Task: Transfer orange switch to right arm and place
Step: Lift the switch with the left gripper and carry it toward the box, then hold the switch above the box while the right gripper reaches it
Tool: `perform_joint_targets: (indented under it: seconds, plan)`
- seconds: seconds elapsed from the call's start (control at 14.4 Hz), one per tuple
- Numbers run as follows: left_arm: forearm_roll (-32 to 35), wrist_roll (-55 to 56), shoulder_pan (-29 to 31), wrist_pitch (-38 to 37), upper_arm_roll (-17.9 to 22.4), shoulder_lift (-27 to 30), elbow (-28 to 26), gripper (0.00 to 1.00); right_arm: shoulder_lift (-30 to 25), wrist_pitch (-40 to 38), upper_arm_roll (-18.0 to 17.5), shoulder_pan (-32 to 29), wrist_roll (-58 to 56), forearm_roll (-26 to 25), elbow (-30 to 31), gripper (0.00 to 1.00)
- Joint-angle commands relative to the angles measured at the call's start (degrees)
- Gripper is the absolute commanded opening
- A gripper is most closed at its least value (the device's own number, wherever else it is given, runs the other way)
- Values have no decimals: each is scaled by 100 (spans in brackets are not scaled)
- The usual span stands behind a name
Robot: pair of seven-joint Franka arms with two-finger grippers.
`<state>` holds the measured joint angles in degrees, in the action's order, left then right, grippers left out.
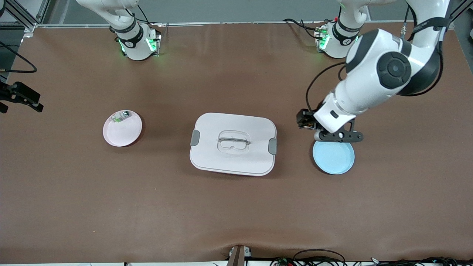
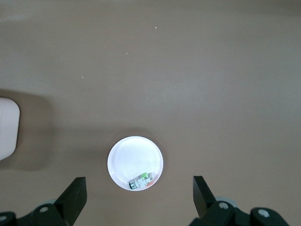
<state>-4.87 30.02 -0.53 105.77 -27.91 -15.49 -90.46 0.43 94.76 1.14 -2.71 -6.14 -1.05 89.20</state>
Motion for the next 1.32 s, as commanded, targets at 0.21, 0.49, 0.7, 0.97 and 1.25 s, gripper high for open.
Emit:
perform_joint_targets:
  seconds: [0.21, 0.49, 0.7, 0.97, 1.25]
  plan:
    - [-339, 2732, -236, -136, -434, -234, 633, 0, 124, -379, -8, 420, 16, -62, -78, 100]
    - [-339, 4254, -614, -92, -434, -533, 1090, 0, 212, -589, -8, 596, 7, -123, -69, 100]
    - [-339, 5177, -913, -57, -425, -665, 1267, 0, 369, -782, 9, 1331, 16, -323, -52, 100]
    - [-348, 6381, -1177, 373, -434, -727, 1329, 0, 370, -1293, -26, 1799, 7, -404, -279, 100]
    - [-357, 7524, -1344, 655, -434, -815, 1355, 0, 370, -1241, -17, 2196, -72, -457, -517, 100]
